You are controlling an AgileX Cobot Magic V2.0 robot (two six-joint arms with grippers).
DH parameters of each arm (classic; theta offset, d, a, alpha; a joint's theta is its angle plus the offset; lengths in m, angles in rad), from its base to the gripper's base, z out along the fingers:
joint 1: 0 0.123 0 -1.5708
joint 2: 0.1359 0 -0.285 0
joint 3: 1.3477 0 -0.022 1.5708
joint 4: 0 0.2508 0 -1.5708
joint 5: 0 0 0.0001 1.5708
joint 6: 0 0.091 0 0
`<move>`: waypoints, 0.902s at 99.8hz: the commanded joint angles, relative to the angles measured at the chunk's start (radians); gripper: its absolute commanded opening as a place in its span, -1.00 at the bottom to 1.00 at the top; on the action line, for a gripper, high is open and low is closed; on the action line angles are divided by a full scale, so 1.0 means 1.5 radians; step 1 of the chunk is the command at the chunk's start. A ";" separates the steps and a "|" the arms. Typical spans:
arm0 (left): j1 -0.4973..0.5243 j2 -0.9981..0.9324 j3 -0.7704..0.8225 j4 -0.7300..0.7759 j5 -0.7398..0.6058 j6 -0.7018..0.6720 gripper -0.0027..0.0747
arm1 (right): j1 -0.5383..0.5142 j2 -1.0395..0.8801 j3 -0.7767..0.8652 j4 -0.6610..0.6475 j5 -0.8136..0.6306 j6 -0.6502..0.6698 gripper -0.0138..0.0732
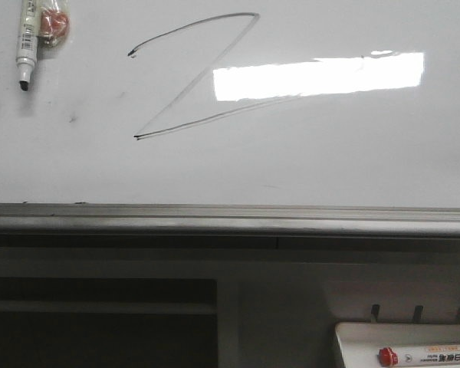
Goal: Write number 2 on whiteboard
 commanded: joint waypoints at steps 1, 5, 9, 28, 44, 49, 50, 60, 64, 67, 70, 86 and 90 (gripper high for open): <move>0.001 -0.017 0.006 -0.010 -0.033 -0.001 -0.98 | 0.001 -0.005 -0.014 -0.040 -0.031 0.002 -0.82; 0.001 -0.017 0.006 -0.010 -0.033 -0.001 -0.98 | 0.001 -0.005 -0.014 -0.040 -0.031 0.002 -0.82; 0.001 -0.017 0.006 -0.010 -0.033 -0.001 -0.98 | 0.001 -0.005 -0.014 -0.040 -0.031 0.002 -0.82; 0.001 -0.017 0.006 -0.010 -0.033 -0.001 -0.98 | 0.001 -0.005 -0.014 -0.040 -0.031 0.002 -0.82; 0.001 -0.017 0.006 -0.010 -0.033 -0.001 -0.98 | 0.001 -0.005 -0.014 -0.040 -0.031 0.002 -0.82; 0.001 -0.017 0.006 -0.010 -0.033 -0.001 -0.98 | 0.001 -0.005 -0.014 -0.040 -0.031 0.002 -0.82; 0.001 -0.017 0.006 -0.010 -0.033 -0.001 -0.98 | 0.001 -0.005 -0.014 -0.040 -0.031 0.002 -0.82; 0.001 -0.017 0.006 -0.010 -0.033 -0.001 -0.98 | 0.001 -0.005 -0.012 -0.040 -0.031 0.002 -0.82; 0.001 -0.017 0.006 -0.010 -0.033 -0.001 -0.98 | 0.001 -0.005 -0.006 -0.040 -0.031 0.002 -0.82; 0.001 -0.017 0.006 -0.010 -0.033 -0.001 -0.98 | 0.001 -0.005 0.001 -0.040 -0.031 0.002 -0.82; 0.001 -0.017 0.006 -0.010 -0.033 -0.001 -0.98 | 0.001 -0.005 0.011 -0.041 -0.026 0.002 -0.82; 0.001 -0.017 0.006 -0.010 -0.033 -0.001 -0.98 | 0.001 -0.005 0.078 -0.079 0.027 0.002 -0.82; 0.001 -0.017 0.006 -0.010 -0.033 -0.001 -0.98 | 0.001 -0.005 0.100 -0.098 0.017 0.002 -0.82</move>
